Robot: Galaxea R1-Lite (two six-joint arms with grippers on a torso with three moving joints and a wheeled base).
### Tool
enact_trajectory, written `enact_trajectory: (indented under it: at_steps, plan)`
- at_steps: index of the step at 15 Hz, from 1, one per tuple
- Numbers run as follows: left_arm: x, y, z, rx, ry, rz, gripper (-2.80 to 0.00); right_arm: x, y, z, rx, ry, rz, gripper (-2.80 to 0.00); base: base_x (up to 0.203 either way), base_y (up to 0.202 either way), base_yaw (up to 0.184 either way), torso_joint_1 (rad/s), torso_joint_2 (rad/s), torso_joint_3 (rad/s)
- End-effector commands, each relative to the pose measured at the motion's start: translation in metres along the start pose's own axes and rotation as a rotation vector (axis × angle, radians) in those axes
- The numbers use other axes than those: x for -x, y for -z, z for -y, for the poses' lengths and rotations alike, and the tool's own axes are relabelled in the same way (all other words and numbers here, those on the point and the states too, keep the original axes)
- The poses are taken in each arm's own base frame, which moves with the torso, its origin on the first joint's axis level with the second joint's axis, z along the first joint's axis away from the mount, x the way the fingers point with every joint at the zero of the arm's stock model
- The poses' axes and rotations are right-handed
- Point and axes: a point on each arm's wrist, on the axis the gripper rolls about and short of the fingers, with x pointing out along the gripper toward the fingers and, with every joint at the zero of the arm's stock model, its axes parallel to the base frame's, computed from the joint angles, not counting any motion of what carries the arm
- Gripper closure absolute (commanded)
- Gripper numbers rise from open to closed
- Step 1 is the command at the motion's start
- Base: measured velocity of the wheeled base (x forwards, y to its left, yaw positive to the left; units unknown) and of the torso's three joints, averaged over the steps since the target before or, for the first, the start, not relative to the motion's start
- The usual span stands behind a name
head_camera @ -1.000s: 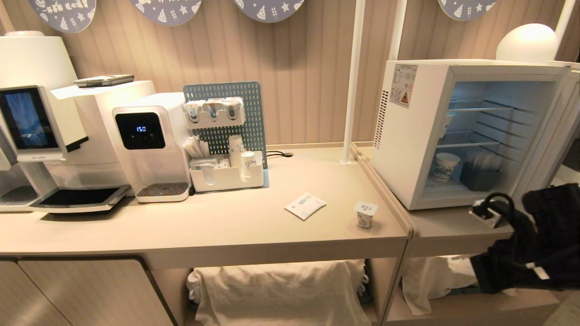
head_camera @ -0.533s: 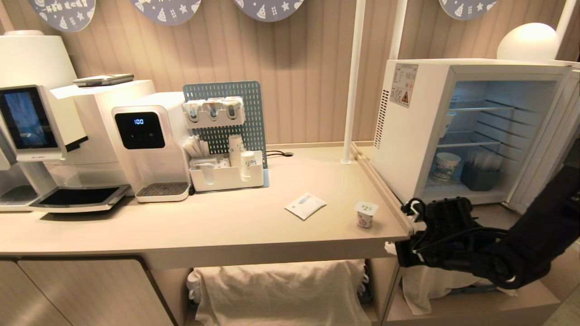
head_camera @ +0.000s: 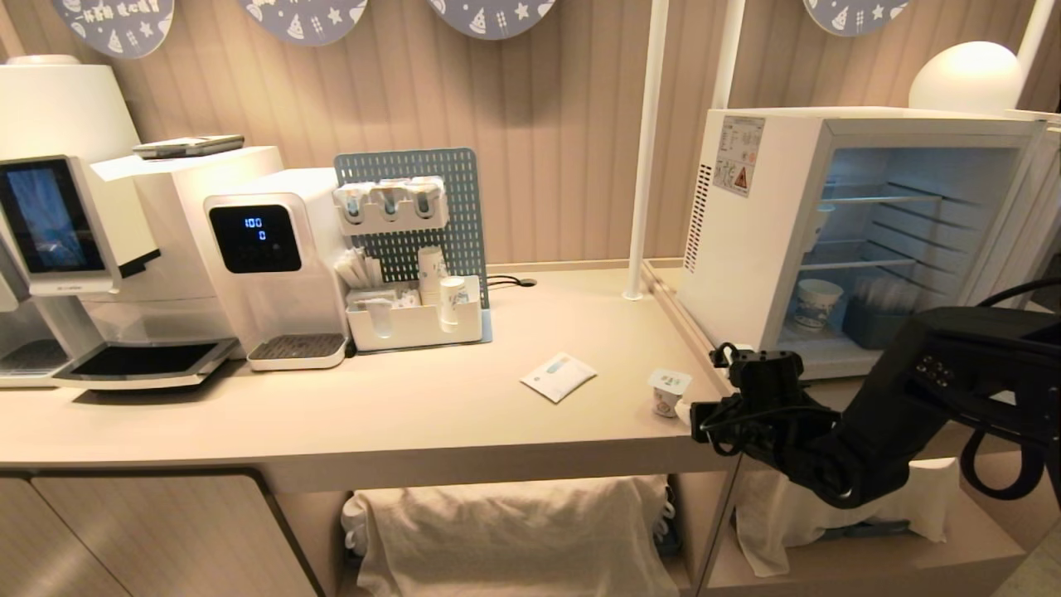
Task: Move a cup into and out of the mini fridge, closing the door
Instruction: Put the yoghurt in the freezer
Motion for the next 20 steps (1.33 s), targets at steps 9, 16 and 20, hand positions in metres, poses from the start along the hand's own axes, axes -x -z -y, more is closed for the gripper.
enact_trajectory:
  at_steps: [9,16,20]
  plan:
    - [0.0,0.0,0.0,0.016,-0.009,0.0,0.0,-0.037,0.015,-0.05,0.06,0.008,0.046,-2.8,0.0,0.0,0.0,0.0,0.0,0.0]
    - [0.0,0.0,0.0,0.016,-0.009,-0.001,0.0,-0.058,0.001,-0.039,0.032,0.112,0.083,-2.8,0.0,0.0,0.0,0.0,0.0,0.0]
    - [0.0,0.0,0.0,0.017,-0.01,0.001,0.0,-0.064,-0.006,-0.038,0.029,0.129,0.084,-2.8,0.0,0.0,0.0,0.0,0.0,0.0]
